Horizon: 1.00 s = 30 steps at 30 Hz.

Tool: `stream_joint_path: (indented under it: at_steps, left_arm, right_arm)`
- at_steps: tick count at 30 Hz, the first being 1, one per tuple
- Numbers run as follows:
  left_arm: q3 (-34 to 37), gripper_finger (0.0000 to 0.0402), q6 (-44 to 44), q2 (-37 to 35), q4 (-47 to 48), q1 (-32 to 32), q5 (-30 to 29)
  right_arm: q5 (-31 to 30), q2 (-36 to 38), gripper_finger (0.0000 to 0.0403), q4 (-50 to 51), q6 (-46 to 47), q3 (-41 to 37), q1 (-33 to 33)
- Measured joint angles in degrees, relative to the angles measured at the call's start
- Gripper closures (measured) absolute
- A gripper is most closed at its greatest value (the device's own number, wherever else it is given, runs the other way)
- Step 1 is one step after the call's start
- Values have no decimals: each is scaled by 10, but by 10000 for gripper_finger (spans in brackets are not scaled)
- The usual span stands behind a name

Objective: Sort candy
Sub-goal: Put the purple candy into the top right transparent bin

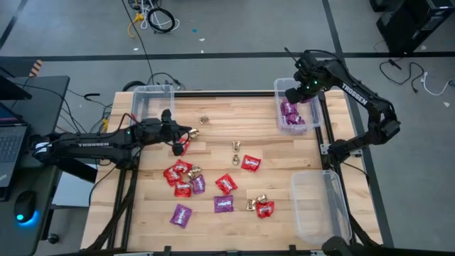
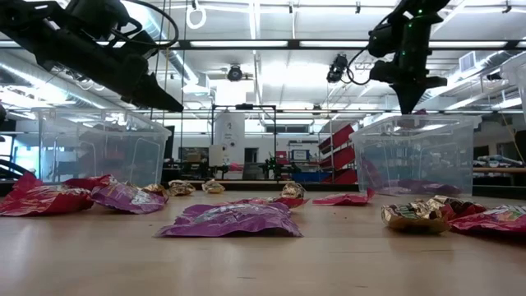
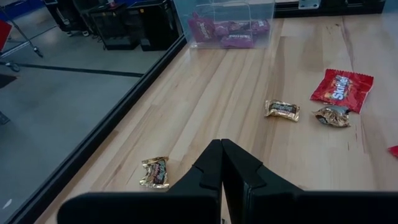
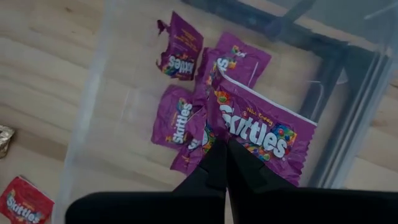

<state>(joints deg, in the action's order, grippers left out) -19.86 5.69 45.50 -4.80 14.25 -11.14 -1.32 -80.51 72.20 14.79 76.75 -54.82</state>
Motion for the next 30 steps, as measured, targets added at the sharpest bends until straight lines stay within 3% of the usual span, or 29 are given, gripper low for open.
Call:
stream_joint_path:
  at_steps: [11, 18, 30]
  left_arm:
    - [0, 393, -3, 0, 0, 0, 0]
    - [0, 393, -7, 0, 1, 0, 0]
    - [0, 393, -12, 0, 0, 0, 0]
  right_arm:
    - [0, 0, 403, 2, 16, -4, 41]
    - [0, 0, 403, -5, 20, -67, 65]
    - [0, 0, 403, -100, 36, -126, 75]
